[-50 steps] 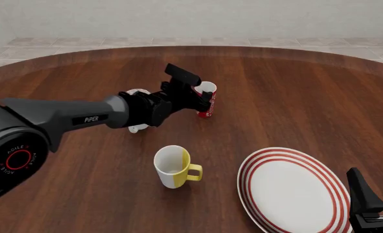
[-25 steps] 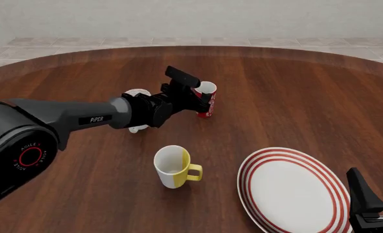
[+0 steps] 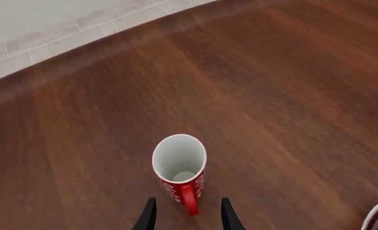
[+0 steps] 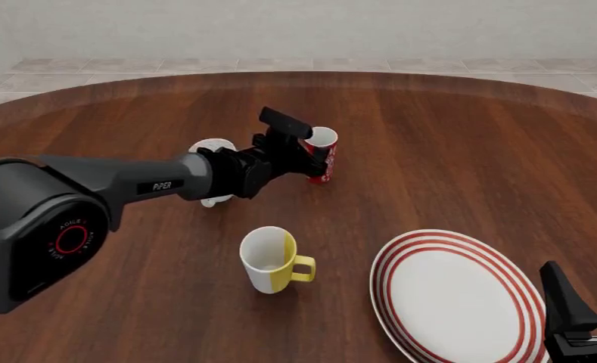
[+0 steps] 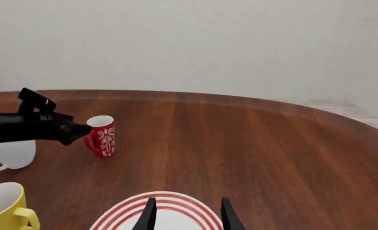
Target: Pick up the red mug and put it on the plate
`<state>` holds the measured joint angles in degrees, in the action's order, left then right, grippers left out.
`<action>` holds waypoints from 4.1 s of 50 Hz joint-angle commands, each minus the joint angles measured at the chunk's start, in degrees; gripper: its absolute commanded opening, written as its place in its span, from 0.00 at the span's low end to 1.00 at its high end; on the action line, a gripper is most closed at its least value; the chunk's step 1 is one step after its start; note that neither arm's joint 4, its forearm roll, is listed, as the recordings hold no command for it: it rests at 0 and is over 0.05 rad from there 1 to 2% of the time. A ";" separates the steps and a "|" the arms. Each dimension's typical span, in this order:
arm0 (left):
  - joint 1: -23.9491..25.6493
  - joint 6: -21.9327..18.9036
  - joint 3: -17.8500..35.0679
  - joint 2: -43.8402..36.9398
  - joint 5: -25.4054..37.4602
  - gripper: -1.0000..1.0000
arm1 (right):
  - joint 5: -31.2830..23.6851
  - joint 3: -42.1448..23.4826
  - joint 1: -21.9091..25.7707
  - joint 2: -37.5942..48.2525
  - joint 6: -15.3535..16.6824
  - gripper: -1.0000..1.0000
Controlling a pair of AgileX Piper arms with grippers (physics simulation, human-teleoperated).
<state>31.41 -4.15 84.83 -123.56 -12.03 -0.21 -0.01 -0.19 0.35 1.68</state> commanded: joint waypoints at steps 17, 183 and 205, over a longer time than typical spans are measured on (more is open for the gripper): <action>-0.54 0.99 1.63 -2.95 -0.14 1.00 | -0.11 0.00 -0.01 -0.08 -0.23 1.00; 21.11 -5.48 -29.25 37.42 -2.94 0.00 | 0.40 0.00 0.18 -0.25 1.00 1.00; 25.77 -2.64 -29.72 39.85 -2.62 0.00 | 0.51 0.00 0.11 -0.29 1.07 1.00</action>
<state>55.37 -7.29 55.18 -84.67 -14.55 0.27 -0.01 -0.07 0.07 2.68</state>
